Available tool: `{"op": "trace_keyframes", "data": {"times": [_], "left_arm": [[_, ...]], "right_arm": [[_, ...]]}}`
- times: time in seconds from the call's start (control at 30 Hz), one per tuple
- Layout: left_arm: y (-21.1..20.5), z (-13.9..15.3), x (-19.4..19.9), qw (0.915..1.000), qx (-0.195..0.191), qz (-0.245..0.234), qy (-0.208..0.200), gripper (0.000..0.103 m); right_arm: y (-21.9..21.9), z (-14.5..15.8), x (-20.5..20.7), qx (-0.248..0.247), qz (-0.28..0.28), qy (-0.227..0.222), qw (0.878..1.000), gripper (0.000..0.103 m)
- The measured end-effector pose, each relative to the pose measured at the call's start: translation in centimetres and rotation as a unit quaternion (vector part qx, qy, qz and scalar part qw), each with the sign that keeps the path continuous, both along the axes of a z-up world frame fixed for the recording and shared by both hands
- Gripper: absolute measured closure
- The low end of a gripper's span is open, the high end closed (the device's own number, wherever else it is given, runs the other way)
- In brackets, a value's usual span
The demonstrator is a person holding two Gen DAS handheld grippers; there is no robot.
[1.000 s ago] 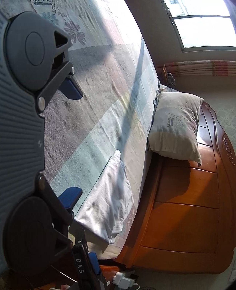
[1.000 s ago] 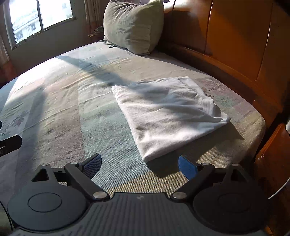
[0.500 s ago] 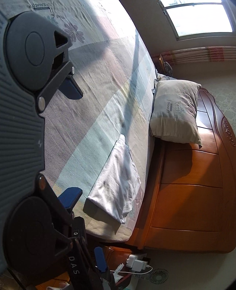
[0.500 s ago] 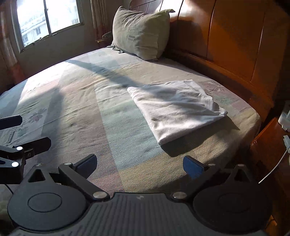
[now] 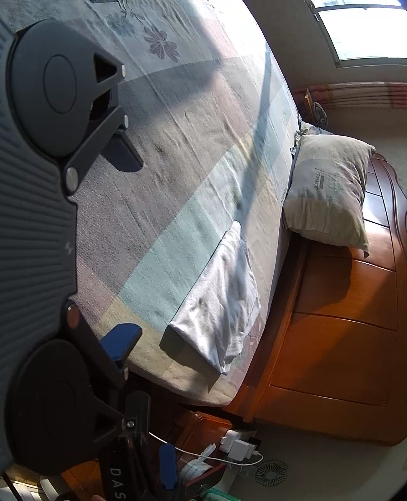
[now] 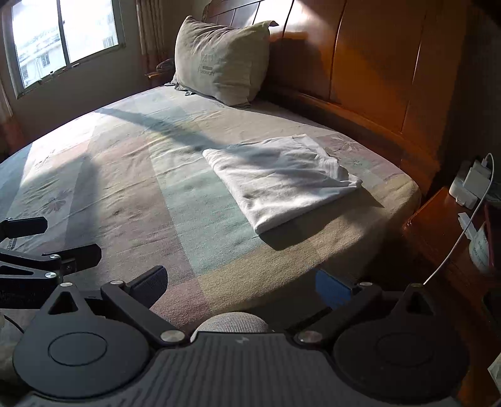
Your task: Fold clothes
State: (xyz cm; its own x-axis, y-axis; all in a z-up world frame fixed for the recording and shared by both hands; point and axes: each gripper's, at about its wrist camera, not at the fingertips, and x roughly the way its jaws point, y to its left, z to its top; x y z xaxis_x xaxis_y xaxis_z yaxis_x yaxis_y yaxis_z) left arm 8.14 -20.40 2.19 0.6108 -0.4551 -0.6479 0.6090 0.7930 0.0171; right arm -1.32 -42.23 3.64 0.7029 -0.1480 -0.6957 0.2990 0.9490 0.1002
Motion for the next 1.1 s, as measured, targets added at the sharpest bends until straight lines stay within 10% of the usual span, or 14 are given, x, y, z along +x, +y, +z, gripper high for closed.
{"op": "trace_keyframes", "data": {"times": [1.1], "left_arm": [[-1.2, -0.7, 0.0, 0.9993, 0.016, -0.005, 0.033, 0.001]], "right_arm": [[-0.5, -0.5, 0.3, 0.002, -0.007, 0.005, 1.0, 0.0]]}}
